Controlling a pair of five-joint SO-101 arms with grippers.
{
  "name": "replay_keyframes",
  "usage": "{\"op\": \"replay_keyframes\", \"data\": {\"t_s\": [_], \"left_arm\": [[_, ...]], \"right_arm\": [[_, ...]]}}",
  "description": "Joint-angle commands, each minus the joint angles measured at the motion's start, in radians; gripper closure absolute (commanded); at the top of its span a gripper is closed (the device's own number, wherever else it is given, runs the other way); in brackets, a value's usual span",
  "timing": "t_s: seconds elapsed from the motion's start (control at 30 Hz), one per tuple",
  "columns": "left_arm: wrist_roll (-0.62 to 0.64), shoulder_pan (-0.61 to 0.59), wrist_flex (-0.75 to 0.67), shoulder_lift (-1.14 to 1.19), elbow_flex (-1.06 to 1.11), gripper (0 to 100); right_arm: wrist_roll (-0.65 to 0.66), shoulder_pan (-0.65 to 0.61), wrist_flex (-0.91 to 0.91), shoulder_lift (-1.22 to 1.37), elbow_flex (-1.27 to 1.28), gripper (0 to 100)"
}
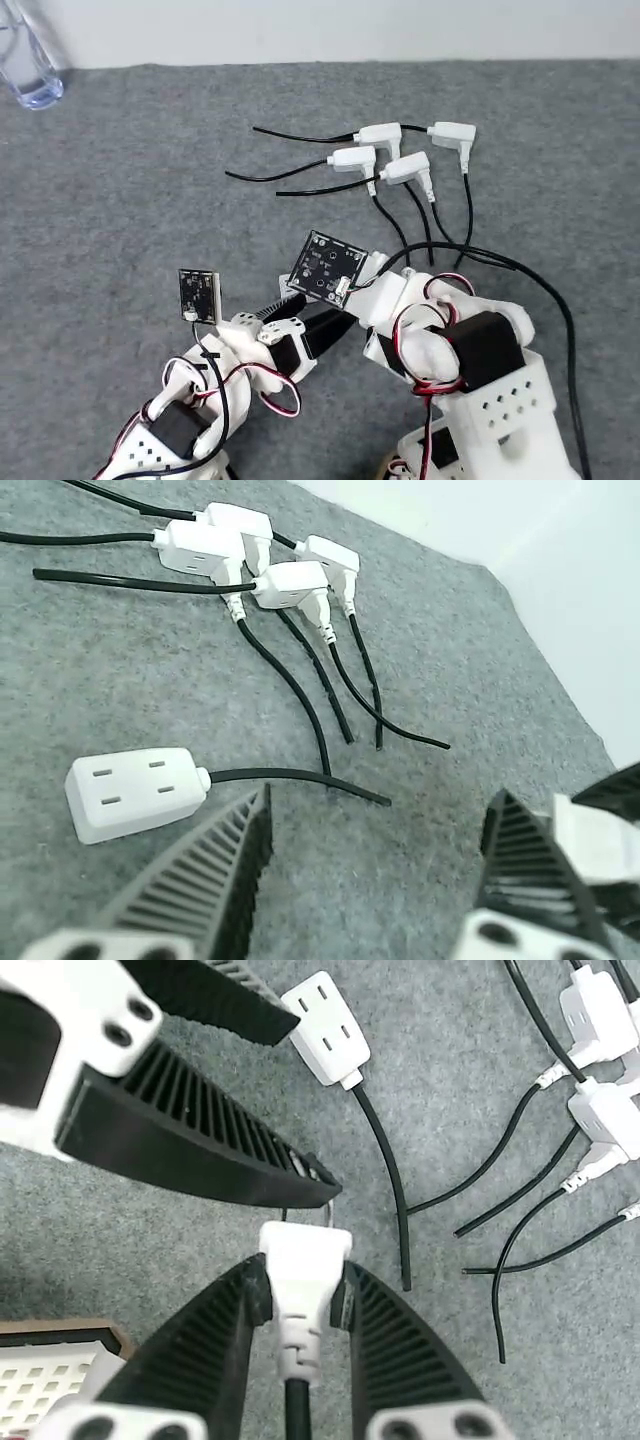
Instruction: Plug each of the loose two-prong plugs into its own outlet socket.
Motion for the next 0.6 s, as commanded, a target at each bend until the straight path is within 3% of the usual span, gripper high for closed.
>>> {"op": "replay_keyframes", "data": {"t_s": [0.0,0.57], "left_arm": [[0.002,0.006,-0.011,0.008,-0.008,68],[0.002,0.008,-0.011,0.008,-0.008,68]], "right_arm": [[-0.029,0.007,-0.033,-0.030,-0.072,99.0],[-0.091,0.012,-0.101,-0.030,-0.074,99.0]]}}
